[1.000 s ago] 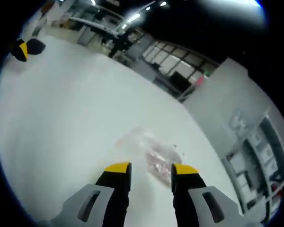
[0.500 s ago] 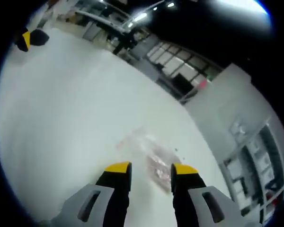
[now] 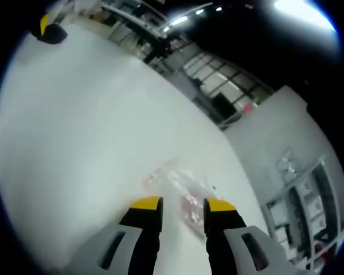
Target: Open the resealable bag by pulling the two sides of the seal apart until the entire bag opening is separated and visibly accessible.
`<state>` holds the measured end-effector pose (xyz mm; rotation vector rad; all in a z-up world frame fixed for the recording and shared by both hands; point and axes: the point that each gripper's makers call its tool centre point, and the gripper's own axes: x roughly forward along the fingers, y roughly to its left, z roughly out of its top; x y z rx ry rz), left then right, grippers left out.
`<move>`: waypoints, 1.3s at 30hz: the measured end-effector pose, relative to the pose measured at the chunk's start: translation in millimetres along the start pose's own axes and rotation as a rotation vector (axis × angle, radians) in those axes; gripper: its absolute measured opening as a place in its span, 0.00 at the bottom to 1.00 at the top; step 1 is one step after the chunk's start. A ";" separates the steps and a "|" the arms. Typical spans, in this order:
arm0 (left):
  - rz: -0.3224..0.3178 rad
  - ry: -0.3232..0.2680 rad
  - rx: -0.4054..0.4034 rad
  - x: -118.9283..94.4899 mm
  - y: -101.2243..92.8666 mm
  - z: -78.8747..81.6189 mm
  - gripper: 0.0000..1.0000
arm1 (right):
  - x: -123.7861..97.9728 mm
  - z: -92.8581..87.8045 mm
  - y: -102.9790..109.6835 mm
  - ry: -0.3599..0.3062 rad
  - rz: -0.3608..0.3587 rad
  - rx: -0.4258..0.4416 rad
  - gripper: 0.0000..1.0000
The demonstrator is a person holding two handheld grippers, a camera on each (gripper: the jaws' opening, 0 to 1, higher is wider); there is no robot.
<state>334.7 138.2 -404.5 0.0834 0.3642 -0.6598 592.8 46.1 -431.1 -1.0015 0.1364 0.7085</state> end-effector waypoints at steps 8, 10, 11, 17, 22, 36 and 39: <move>-0.004 -0.008 -0.003 -6.3 -0.2 1.9 1.00 | 5.3 3.5 2.2 -0.006 0.000 -0.001 0.23; -0.004 -0.014 -0.003 -7.6 -0.3 3.7 1.00 | 5.4 4.3 3.6 -0.008 0.002 -0.003 0.22; -0.004 -0.017 -0.003 -8.0 -0.1 4.7 1.00 | 5.6 4.6 4.0 -0.008 0.003 -0.004 0.22; -0.003 -0.018 0.002 -9.5 0.4 7.2 1.00 | 6.6 5.3 5.2 -0.014 0.005 0.013 0.19; 0.000 -0.019 0.007 -10.5 2.2 10.1 1.00 | 7.1 6.4 10.9 -0.022 0.026 0.036 0.10; -0.002 -0.014 0.009 -11.4 3.6 9.9 1.00 | 7.1 7.5 20.3 -0.024 0.050 0.068 0.00; -0.004 -0.012 0.012 -10.7 2.6 9.5 1.00 | 9.8 5.9 17.2 -0.022 0.053 0.079 0.00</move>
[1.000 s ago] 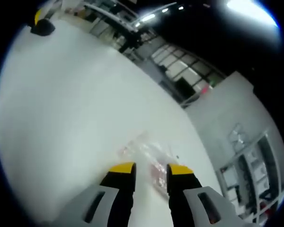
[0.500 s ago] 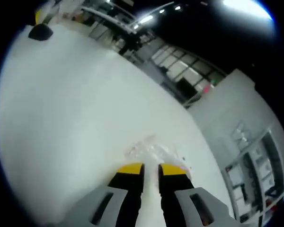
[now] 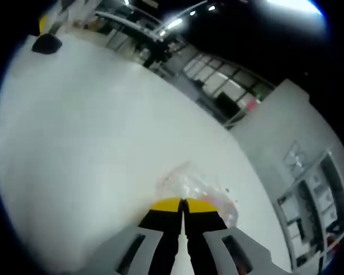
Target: Open the resealable bag by pulling the two sides of the seal apart until the entire bag opening is separated and visibly accessible.
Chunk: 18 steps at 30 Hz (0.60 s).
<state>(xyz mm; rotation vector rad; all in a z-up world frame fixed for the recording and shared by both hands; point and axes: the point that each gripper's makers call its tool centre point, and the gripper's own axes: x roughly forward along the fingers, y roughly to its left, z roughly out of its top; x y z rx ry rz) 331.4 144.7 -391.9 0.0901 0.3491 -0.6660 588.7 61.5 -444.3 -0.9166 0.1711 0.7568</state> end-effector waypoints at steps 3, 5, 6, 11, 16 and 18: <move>0.000 -0.001 -0.001 0.3 -0.4 0.3 1.00 | -1.0 -2.0 -0.9 0.001 -0.005 0.006 0.00; -0.001 -0.003 0.000 0.3 -0.8 0.7 1.00 | -2.1 -3.0 -2.2 -0.001 -0.010 0.017 0.00; -0.001 -0.004 -0.001 0.2 -1.0 0.8 1.00 | -1.8 -2.9 -4.1 -0.005 -0.012 0.028 0.00; -0.004 -0.004 -0.003 -0.5 -3.5 -0.3 1.00 | -5.0 -3.0 -16.9 -0.024 -0.043 0.084 0.00; -0.002 -0.008 -0.006 -1.5 -5.0 -0.5 1.00 | -11.4 0.7 -29.2 -0.050 -0.071 0.144 0.00; -0.005 -0.008 -0.007 -1.8 -6.6 -0.8 1.00 | -14.2 2.8 -35.2 -0.057 -0.080 0.159 0.00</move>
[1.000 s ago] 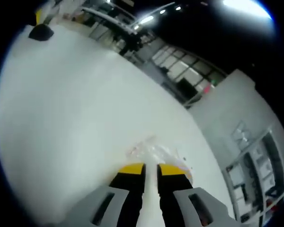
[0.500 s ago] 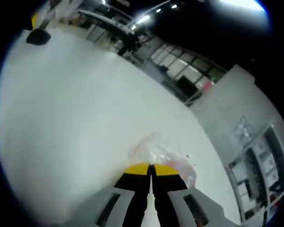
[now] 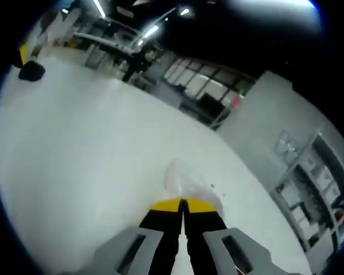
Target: Open the resealable bag by pulling the two sides of the seal apart until the entire bag opening is separated and visibly accessible.
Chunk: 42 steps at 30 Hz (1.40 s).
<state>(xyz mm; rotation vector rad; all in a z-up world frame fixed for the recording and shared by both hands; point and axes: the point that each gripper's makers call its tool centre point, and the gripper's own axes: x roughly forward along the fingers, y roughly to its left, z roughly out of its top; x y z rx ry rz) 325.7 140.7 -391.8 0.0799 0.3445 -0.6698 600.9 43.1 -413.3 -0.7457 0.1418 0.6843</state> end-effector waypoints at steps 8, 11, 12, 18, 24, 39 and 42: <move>0.006 -0.012 0.006 -5.1 -0.5 4.0 1.00 | -7.4 9.5 -20.8 -0.038 -0.051 0.065 0.00; 0.009 -0.012 0.010 -6.7 0.3 4.9 1.00 | -10.4 11.6 -29.5 -0.046 -0.069 0.081 0.00; 0.009 -0.013 0.010 -7.1 0.5 5.1 1.00 | -11.5 12.8 -32.0 -0.049 -0.075 0.087 0.00; 0.008 -0.009 0.008 -7.9 0.8 4.3 1.00 | -21.8 15.7 -41.8 -0.070 -0.107 0.135 0.00; 0.010 -0.010 0.008 -9.5 0.4 4.3 1.00 | -33.6 18.9 -49.0 -0.096 -0.129 0.185 0.00; 0.007 -0.017 0.012 -11.8 -5.6 6.8 1.00 | -54.0 36.4 -57.6 -0.146 -0.147 0.223 0.00; 0.006 -0.020 0.014 -12.3 -6.8 8.0 1.00 | -55.5 36.2 -54.0 -0.152 -0.147 0.219 0.00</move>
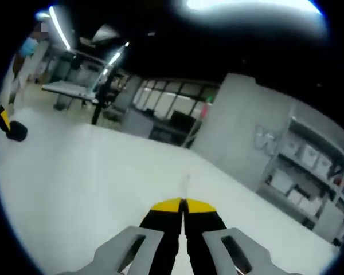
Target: Open the resealable bag by pulling the two sides of the seal apart until the entire bag opening is separated and visibly accessible.
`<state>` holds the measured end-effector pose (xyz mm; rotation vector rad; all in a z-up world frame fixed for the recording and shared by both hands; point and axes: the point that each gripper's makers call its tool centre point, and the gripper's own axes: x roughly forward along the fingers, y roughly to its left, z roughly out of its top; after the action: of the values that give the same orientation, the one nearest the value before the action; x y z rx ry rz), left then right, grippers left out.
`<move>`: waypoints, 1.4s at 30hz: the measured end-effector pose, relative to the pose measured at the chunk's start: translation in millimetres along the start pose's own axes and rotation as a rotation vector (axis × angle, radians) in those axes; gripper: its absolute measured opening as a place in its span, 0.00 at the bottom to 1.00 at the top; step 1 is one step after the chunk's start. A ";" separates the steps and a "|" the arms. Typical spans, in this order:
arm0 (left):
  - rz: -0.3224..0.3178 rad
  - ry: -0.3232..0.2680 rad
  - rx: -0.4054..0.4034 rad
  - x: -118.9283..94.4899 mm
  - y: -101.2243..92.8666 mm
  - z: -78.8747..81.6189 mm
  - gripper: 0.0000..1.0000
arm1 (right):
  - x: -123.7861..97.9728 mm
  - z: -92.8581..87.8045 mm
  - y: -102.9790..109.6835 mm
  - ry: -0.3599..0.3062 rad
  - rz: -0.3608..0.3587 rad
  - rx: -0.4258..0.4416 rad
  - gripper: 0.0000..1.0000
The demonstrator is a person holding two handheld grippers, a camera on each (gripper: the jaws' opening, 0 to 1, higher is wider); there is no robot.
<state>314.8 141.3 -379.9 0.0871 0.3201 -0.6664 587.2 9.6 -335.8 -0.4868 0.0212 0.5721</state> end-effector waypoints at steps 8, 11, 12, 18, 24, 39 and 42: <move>-0.002 -0.002 0.002 -0.6 -2.8 -0.3 0.99 | -4.1 4.5 -5.6 0.001 -0.012 -0.003 0.00; -0.002 0.000 0.003 -0.8 -2.7 -0.7 0.99 | -5.6 4.9 -6.6 0.004 -0.015 -0.004 0.00; -0.002 0.000 0.003 -0.9 -2.7 -0.6 0.99 | -5.9 4.9 -6.6 0.004 -0.015 -0.004 0.00; -0.002 -0.001 0.007 -1.5 -2.7 -0.1 0.99 | -8.1 2.4 -5.6 0.006 -0.010 -0.007 0.00; -0.005 0.003 0.010 -0.9 -3.3 -0.5 0.99 | -12.5 3.3 -7.4 0.002 -0.012 -0.008 0.00; -0.010 0.007 0.016 -2.1 -7.9 -0.9 0.99 | -27.0 5.5 -6.0 -0.014 -0.014 -0.012 0.00; -0.010 0.008 0.018 -2.5 -8.7 -0.9 0.99 | -34.6 4.2 -3.9 -0.015 -0.014 -0.011 0.00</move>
<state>307.3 136.1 -379.7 0.1054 0.3228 -0.6791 559.5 -9.2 -325.1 -0.4934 0.0003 0.5622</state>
